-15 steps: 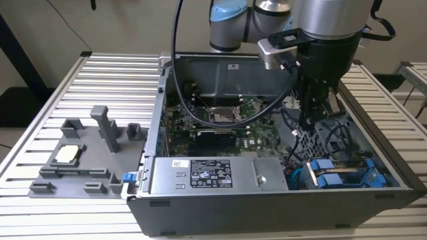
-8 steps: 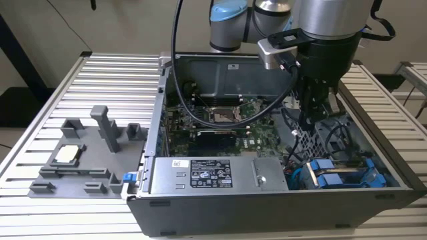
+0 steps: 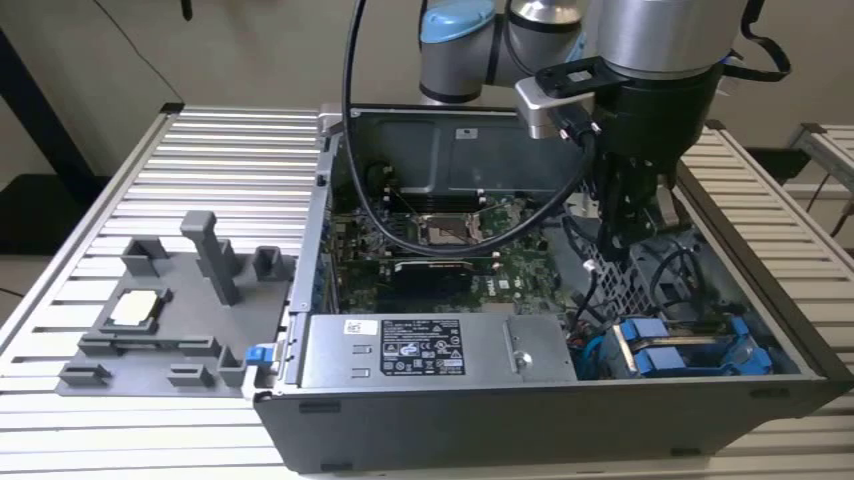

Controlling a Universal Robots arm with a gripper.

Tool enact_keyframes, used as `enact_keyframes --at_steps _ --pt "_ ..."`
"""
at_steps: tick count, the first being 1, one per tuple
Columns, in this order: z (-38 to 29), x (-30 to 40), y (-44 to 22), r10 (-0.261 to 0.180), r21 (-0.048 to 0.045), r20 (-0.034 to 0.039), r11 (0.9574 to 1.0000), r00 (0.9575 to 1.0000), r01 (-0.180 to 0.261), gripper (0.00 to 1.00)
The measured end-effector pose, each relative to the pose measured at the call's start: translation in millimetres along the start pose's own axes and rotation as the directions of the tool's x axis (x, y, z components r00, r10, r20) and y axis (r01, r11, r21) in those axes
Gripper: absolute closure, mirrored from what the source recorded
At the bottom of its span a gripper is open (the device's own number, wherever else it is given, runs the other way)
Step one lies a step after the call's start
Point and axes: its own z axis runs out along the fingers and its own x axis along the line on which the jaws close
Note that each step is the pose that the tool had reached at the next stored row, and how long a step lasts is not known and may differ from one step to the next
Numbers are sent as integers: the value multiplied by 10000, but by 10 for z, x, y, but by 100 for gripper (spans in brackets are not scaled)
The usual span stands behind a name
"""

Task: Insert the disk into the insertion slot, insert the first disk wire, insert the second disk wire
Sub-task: 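Insert the second disk wire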

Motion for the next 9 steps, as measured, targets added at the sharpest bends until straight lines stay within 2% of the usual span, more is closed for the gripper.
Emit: enact_keyframes --at_steps 4,9 --pt "2 16 -1 0 -2 1 10000 10000 0 84" --pt "16 149 -35 -2 -73 7 10000 10000 3 84"
